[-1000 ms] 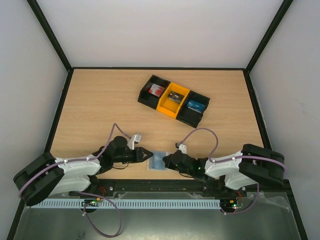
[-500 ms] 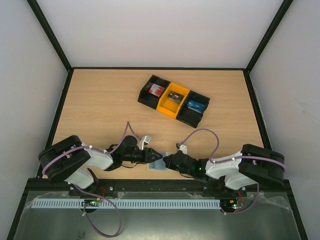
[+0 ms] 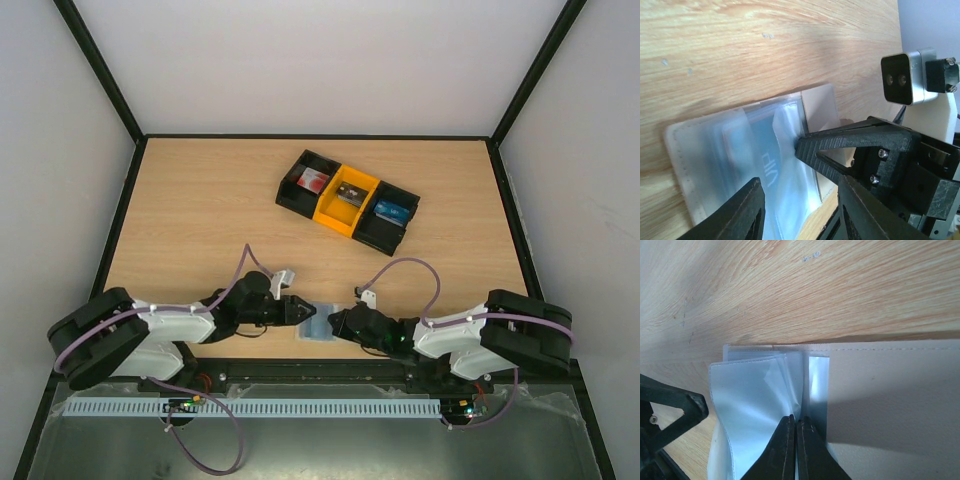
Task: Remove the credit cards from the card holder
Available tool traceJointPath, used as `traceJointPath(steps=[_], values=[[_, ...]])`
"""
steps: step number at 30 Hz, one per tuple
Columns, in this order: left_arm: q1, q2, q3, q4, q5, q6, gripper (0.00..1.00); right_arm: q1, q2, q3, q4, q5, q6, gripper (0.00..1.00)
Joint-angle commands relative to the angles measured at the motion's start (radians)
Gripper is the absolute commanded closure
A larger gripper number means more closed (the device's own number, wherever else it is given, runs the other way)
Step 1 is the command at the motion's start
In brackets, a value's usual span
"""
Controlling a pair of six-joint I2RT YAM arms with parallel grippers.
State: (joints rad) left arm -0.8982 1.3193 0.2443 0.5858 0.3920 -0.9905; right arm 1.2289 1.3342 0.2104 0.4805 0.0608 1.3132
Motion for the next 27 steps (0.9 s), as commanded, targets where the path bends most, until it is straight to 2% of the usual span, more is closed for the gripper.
traceJointPath(steps=[1,11,13,16,23,27], values=[[-0.003,-0.047,0.008,-0.116,-0.076,0.059,0.57,0.006,-0.007,-0.016,-0.019,0.039,0.002,0.97],[-0.003,0.023,-0.002,-0.07,-0.055,0.056,0.57,0.006,0.014,-0.034,0.029,0.027,0.023,0.97],[-0.002,0.027,-0.007,-0.055,-0.051,0.052,0.61,0.006,0.007,-0.038,0.03,0.028,0.025,0.94],[-0.003,0.02,-0.007,-0.057,-0.05,0.052,0.66,0.006,-0.023,-0.025,-0.02,0.043,0.021,0.89],[-0.003,-0.001,-0.005,-0.067,-0.056,0.056,0.75,0.006,-0.123,0.035,-0.189,0.048,-0.007,0.88],[-0.003,-0.006,-0.009,-0.067,-0.055,0.055,0.78,0.006,-0.113,0.057,-0.211,0.018,-0.02,0.81]])
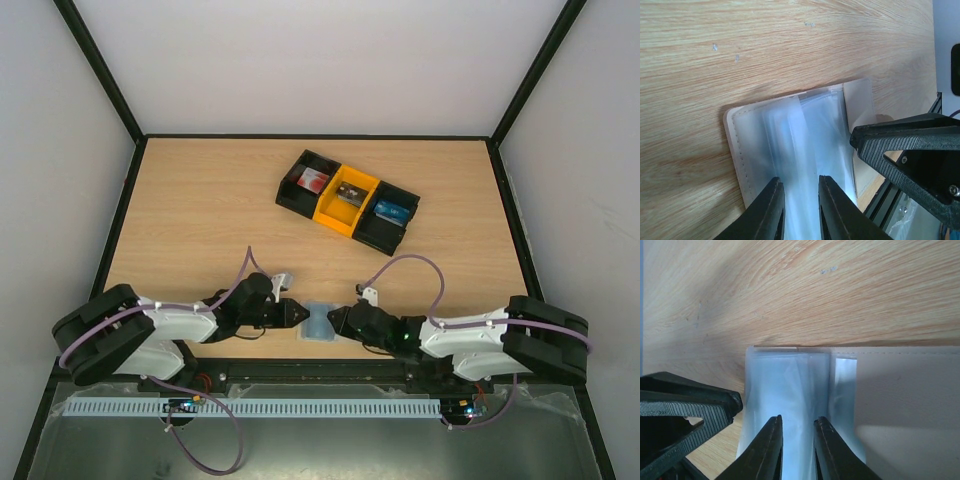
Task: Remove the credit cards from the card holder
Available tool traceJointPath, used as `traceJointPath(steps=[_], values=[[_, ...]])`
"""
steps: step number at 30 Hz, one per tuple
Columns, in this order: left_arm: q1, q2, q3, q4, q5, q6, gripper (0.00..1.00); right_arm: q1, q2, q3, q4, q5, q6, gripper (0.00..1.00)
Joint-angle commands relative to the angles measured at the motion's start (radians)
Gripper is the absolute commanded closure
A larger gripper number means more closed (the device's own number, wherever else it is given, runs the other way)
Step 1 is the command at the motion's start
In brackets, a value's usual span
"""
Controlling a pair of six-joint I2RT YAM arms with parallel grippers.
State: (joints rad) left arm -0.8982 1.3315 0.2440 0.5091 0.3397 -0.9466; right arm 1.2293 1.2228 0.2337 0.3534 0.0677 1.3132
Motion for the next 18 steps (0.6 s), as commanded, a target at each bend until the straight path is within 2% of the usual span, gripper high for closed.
traceJointPath(steps=[1,10,18], values=[[-0.003,-0.026,-0.01,0.01,-0.002,0.008,0.78,0.006,0.003,0.041,-0.087,0.0,-0.022,0.81],[-0.002,-0.118,-0.009,-0.007,-0.002,-0.02,0.75,0.007,0.01,0.05,-0.009,-0.066,-0.023,0.85],[-0.003,-0.098,-0.029,0.036,0.006,-0.039,0.73,0.007,0.085,0.054,0.051,-0.104,-0.009,0.85]])
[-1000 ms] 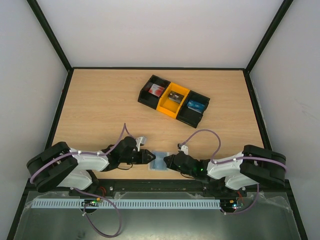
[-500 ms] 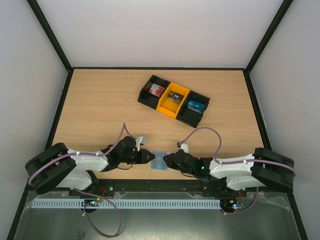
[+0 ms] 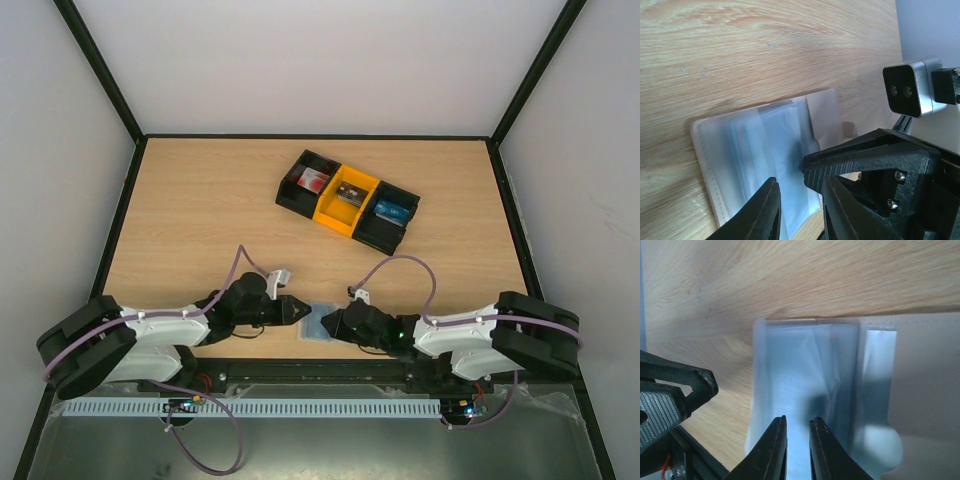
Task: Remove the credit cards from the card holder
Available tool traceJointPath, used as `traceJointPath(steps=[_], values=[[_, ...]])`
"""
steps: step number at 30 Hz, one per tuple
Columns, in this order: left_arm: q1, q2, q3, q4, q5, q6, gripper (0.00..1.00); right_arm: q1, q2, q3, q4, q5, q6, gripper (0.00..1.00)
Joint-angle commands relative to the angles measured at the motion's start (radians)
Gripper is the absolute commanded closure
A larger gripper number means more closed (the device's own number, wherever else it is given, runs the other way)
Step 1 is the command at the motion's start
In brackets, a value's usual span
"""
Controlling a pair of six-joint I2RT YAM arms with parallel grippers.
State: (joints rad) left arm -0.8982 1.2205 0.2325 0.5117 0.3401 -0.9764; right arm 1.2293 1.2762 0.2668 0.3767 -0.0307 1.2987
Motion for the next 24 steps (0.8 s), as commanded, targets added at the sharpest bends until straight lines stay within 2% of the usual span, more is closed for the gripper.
traceJointPath(steps=[1,7,13,19,24], values=[[-0.003,0.021,-0.018,0.034,0.007,-0.008,0.73,0.008,0.036,0.021,0.014,0.004,0.008,0.85],[-0.002,0.036,-0.023,0.029,0.001,-0.001,0.71,0.007,-0.032,-0.032,-0.075,0.1,0.047,0.88],[-0.003,0.029,-0.014,0.037,0.009,-0.006,0.64,0.007,-0.066,-0.093,-0.035,0.103,0.06,0.88],[-0.005,0.048,-0.015,0.129,0.057,-0.053,0.51,0.007,-0.044,-0.105,0.003,0.09,0.066,0.88],[-0.019,0.13,0.009,0.222,0.112,-0.076,0.49,0.008,-0.044,-0.115,0.014,0.092,0.07,0.88]])
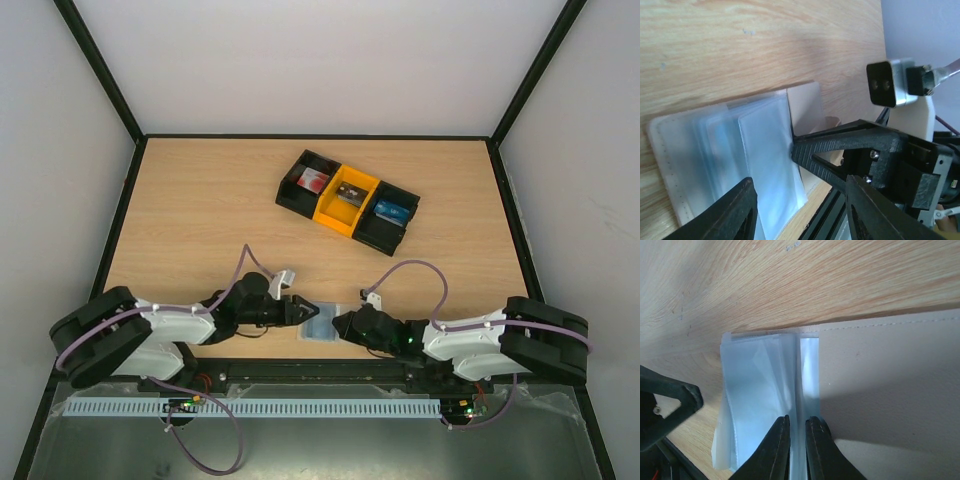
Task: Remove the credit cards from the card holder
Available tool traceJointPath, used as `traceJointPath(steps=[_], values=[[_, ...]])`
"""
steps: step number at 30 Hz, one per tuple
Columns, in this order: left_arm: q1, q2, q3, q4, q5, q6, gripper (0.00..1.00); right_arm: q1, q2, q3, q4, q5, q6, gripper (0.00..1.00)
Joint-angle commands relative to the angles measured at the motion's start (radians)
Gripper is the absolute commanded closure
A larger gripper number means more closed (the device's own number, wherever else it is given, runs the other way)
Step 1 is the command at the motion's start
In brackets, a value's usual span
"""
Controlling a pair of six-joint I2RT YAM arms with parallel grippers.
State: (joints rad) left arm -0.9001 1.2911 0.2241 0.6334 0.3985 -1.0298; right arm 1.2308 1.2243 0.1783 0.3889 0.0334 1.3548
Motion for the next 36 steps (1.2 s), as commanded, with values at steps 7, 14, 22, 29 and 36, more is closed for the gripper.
traceJointPath(steps=[7,14,22,29,36], values=[[-0.037,0.135,0.029,0.143,0.06,-0.022,0.48,0.006,0.003,-0.033,0.004,0.032,0.013,0.89],[-0.038,0.161,0.059,0.106,0.053,0.008,0.47,0.006,0.002,-0.031,0.008,0.038,0.005,0.89],[-0.037,0.234,0.077,0.161,0.075,-0.008,0.48,0.006,-0.007,-0.035,0.014,0.046,-0.003,0.89],[-0.039,0.199,0.098,0.083,0.032,0.033,0.46,0.006,-0.036,-0.046,0.006,0.06,-0.004,0.89],[-0.039,0.203,0.112,-0.052,-0.04,0.083,0.45,0.006,-0.045,-0.047,-0.011,0.07,-0.008,0.89]])
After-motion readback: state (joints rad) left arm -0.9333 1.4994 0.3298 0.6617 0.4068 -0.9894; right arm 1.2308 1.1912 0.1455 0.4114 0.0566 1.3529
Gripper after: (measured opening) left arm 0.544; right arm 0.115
